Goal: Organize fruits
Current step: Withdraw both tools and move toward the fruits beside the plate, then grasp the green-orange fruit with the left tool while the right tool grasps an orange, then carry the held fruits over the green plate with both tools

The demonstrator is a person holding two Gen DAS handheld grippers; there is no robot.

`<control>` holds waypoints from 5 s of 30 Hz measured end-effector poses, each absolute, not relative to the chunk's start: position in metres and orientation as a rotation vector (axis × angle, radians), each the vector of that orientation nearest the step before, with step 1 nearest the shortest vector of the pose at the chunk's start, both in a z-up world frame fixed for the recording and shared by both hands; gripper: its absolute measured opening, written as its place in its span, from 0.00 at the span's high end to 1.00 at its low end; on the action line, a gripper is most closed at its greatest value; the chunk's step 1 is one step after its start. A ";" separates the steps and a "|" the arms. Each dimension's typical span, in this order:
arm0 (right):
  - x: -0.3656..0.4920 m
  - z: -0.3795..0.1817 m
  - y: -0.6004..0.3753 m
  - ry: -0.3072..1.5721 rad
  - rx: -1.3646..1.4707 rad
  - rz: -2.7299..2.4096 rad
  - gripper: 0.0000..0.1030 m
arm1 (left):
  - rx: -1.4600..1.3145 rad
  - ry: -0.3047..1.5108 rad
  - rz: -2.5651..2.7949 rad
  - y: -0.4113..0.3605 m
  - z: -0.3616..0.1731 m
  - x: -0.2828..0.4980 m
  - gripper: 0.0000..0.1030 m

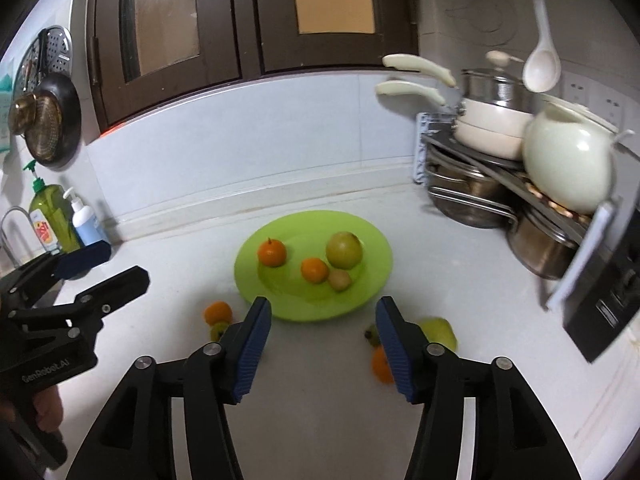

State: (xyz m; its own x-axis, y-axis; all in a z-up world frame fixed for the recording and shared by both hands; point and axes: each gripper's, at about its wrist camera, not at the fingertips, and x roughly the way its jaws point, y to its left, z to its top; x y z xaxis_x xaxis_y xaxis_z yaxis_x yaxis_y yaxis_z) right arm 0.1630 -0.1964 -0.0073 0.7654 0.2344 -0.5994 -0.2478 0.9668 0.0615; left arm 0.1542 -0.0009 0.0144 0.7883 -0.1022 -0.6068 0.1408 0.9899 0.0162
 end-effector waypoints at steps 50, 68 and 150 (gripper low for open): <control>0.207 -0.113 -0.232 0.851 0.005 0.063 0.46 | 0.169 0.820 -0.122 -0.016 -0.114 0.205 0.66; 0.219 -0.118 -0.239 0.859 0.021 0.078 0.59 | 0.184 0.867 -0.123 -0.020 -0.121 0.215 0.73; 0.407 -0.059 -0.145 0.939 -0.098 0.397 0.59 | 0.179 0.898 -0.361 -0.030 -0.067 0.388 0.73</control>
